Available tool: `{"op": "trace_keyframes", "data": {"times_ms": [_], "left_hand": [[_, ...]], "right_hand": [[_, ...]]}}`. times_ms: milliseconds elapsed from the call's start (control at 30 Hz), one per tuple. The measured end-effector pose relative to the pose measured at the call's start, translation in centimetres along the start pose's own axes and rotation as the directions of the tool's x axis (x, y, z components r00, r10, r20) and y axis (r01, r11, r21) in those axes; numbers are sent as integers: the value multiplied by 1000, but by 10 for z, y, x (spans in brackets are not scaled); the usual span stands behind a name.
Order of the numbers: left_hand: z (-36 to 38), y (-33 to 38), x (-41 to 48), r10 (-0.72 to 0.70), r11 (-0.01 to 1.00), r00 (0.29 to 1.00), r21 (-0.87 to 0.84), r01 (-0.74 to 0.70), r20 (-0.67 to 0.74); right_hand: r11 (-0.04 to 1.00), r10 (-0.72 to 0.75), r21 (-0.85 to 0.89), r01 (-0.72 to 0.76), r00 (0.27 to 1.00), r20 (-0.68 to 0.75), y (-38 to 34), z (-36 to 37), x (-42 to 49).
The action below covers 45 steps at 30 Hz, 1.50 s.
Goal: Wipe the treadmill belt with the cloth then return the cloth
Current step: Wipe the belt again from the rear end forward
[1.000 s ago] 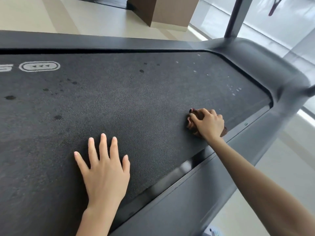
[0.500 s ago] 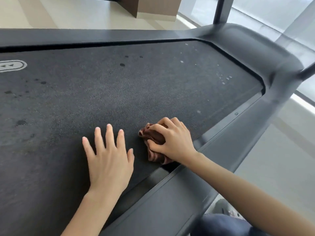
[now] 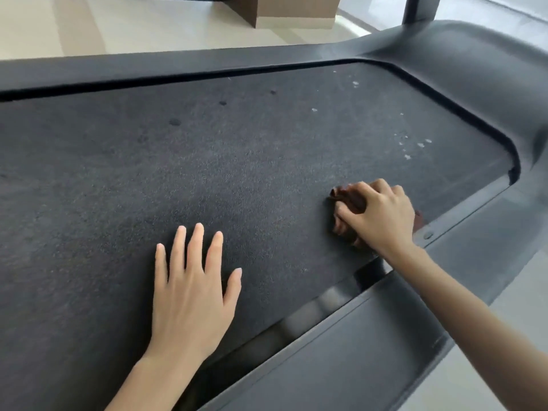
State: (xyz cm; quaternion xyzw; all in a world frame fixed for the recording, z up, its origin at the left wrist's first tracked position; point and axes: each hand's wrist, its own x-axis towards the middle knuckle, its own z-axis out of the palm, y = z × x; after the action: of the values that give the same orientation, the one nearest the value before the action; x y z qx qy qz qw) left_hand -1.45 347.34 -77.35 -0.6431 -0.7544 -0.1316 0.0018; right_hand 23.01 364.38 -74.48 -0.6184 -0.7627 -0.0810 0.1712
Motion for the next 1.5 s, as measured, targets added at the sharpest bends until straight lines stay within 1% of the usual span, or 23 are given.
{"op": "trace_keyframes", "data": {"times_ms": [33,100,167,233,333,367,400,500,567,633,733,800,933,1033,1133,1200,1300,1367,1400,1433,1500], "left_hand": [[1,2,1,-9,1000,1000,18,9,4],[0,4,0,-28,998,999,54,27,29],[-3,6,-1,-49,996,998,79,46,47],[-4,10,1,-61,995,997,85,57,53],[-1,8,0,-80,994,996,79,76,47],[0,8,0,-86,994,995,72,83,42],[1,8,0,-92,994,995,65,89,39],[1,7,-1,-88,995,995,60,86,39],[0,7,0,-87,995,996,52,85,33],[1,8,0,-92,995,996,45,91,17],[3,9,-1,-88,996,996,29,88,-14],[3,8,-1,-87,996,996,21,87,-26],[3,9,0,-86,996,996,22,87,-29],[5,5,0,-77,997,997,7,77,-27],[2,2,1,-106,990,992,-102,99,-62],[1,2,1,-132,982,988,-147,120,-74],[3,0,1,-133,980,988,-157,120,-76],[3,-3,1,-159,978,985,-147,148,-67],[2,-4,0,-174,977,983,-131,165,-57],[1,-5,-1,-188,976,981,-120,181,-49],[-1,-5,-1,-206,972,977,-120,200,-43]], "right_hand": [[994,-98,35,99,995,-9,-11,0,-4],[953,-285,101,285,958,-19,-38,0,-15],[896,-418,163,412,908,4,-63,-5,-29],[847,-494,231,478,869,12,-70,-7,-36],[801,-547,300,518,837,15,-40,-6,-27],[806,-543,297,512,839,28,-23,-4,-20],[831,-510,276,483,859,35,-4,-3,-11],[939,-313,173,296,946,79,59,-2,20],[980,-172,122,158,978,121,94,-4,30],[995,-56,90,46,993,108,110,-4,32],[998,7,58,-9,999,44,99,-2,26],[996,-22,87,21,1000,8,78,-5,14],[972,-151,176,159,987,-54,23,-14,-31],[943,-270,191,272,962,-33,-22,-16,-56],[921,-332,221,322,943,12,-53,-19,-62],[886,-406,260,384,913,35,-78,-18,-59],[819,-517,315,480,855,41,-120,-11,-44],[808,-532,316,498,847,26,-127,-3,-30],[819,-518,305,486,855,26,-120,2,-21],[844,-482,284,455,876,31,-107,6,-11],[929,-329,197,314,943,49,-72,10,17]]}}
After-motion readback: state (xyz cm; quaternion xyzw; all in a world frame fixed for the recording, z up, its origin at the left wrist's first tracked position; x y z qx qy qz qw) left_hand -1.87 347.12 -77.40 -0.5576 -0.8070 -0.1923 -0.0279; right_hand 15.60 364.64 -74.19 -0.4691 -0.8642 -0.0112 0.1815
